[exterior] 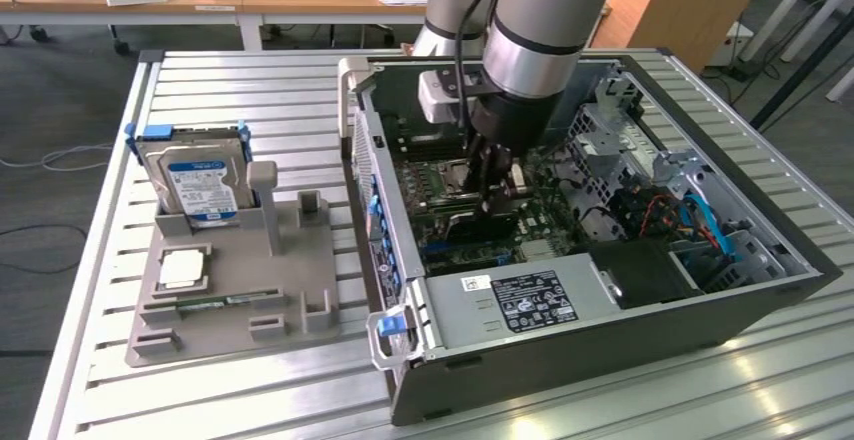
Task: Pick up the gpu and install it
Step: 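Insert the gpu into the slot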
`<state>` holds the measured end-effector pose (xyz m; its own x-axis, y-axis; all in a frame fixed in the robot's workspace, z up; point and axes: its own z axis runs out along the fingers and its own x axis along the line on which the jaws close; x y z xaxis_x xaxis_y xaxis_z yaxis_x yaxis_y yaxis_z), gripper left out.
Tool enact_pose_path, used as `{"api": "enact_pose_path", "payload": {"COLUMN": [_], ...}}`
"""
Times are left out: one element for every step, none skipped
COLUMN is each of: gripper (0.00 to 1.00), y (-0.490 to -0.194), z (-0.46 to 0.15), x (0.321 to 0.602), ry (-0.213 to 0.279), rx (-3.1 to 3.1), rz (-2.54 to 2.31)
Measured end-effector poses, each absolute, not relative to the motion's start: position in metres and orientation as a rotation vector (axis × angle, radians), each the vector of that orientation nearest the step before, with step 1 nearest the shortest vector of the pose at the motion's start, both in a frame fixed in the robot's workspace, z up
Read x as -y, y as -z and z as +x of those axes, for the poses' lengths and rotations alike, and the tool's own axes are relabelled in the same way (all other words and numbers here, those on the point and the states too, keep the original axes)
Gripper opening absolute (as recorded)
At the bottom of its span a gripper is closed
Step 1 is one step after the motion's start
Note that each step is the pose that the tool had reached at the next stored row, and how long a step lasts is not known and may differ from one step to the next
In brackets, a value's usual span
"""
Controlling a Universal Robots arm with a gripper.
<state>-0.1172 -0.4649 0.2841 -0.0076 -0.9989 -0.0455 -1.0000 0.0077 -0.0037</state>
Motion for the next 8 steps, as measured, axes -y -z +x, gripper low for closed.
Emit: {"api": "enact_pose_path", "payload": {"gripper": [0.46,0.46,0.46,0.46,0.46,0.46,0.46,0.46], "y": [-0.2865,-0.2885,-0.2905,-0.2925,-0.2941,-0.2954,-0.2961,-0.2962], "z": [-0.1172,-0.1172,-0.1172,-0.1172,-0.1172,-0.1172,-0.1172,-0.1172], "x": [0.4649,0.4648,0.4648,0.4649,0.4648,0.4648,0.4648,0.4648], "ry": [-0.046,-0.046,-0.046,-0.046,-0.046,-0.046,-0.046,-0.046], "rx": [-2.205,-2.205,-2.205,-2.205,-2.205,-2.205,-2.205,-2.205], "rz": [-2.188,-2.188,-2.188,-2.188,-2.188,-2.188,-2.188,-2.188]}}
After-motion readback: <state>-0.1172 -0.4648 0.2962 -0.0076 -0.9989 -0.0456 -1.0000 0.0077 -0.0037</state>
